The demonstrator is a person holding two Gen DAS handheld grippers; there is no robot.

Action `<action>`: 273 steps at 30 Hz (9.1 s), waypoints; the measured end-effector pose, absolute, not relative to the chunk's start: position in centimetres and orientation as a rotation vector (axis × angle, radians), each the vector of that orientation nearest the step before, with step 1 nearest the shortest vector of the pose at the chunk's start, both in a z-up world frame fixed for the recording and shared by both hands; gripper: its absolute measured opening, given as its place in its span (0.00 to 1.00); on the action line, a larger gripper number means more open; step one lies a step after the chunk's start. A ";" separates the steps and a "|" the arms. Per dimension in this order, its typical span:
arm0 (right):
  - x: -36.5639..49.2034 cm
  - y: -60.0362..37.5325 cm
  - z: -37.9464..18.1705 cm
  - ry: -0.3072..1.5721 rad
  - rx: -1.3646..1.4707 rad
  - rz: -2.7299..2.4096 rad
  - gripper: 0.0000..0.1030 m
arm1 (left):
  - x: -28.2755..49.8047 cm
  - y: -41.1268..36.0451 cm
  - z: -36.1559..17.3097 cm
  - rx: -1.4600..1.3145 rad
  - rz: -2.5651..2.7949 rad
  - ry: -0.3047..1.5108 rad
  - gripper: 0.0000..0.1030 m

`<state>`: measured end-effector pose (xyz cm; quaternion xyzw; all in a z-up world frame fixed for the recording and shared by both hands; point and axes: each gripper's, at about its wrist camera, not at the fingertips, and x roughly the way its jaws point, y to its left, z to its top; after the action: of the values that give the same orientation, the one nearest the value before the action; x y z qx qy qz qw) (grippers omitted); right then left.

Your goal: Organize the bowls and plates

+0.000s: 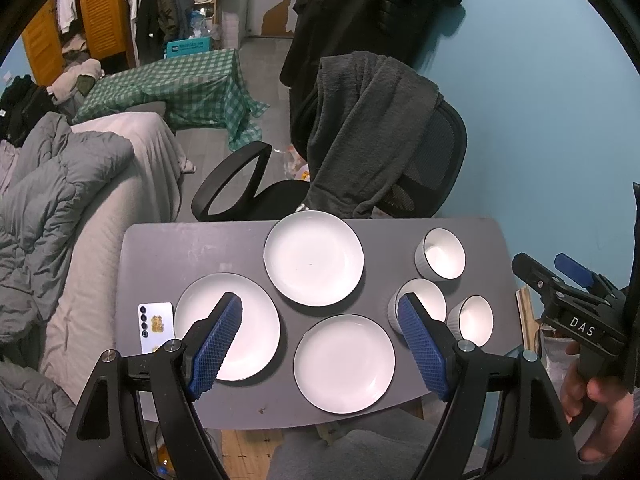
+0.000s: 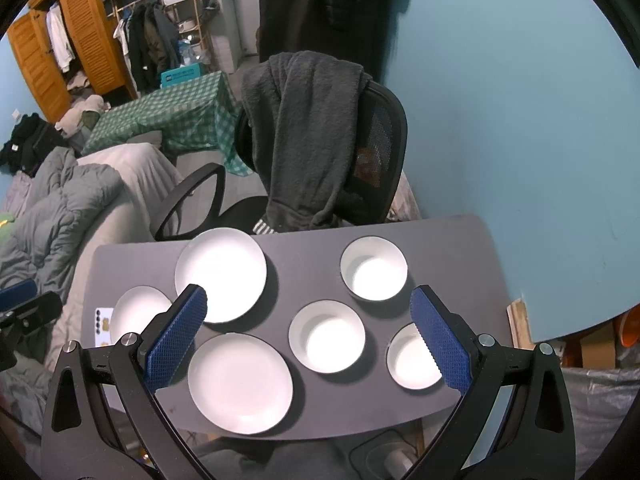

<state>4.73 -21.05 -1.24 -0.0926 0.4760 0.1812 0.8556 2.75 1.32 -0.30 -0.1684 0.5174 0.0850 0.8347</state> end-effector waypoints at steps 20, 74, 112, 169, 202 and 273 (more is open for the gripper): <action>4.3 -20.6 -1.1 1.001 -0.205 0.381 0.97 | 2.0 1.6 -0.3 -0.369 0.172 1.088 0.79; 1.7 -21.6 -20.8 1.330 -0.296 0.426 0.96 | 0.0 -0.2 -21.6 -0.239 0.024 1.340 0.79; 3.4 -23.0 -27.2 1.517 -0.223 0.654 0.21 | 0.0 0.1 -30.6 -0.476 0.092 1.508 0.24; 15.5 -10.7 -24.5 1.536 -0.144 0.777 0.14 | 8.0 6.3 -24.5 -0.441 0.226 1.458 0.25; 20.5 -8.4 -27.1 1.682 -0.129 0.668 0.28 | 13.4 8.2 -27.2 -0.384 0.182 1.510 0.25; 2.2 0.3 -29.2 1.663 -0.109 0.780 0.40 | 1.0 17.6 -29.3 -0.350 -0.003 1.536 0.41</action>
<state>2.22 0.30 -29.19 -0.0472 0.7190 0.3374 0.6058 0.96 17.61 -29.35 -0.1574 0.6911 -0.0011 0.7054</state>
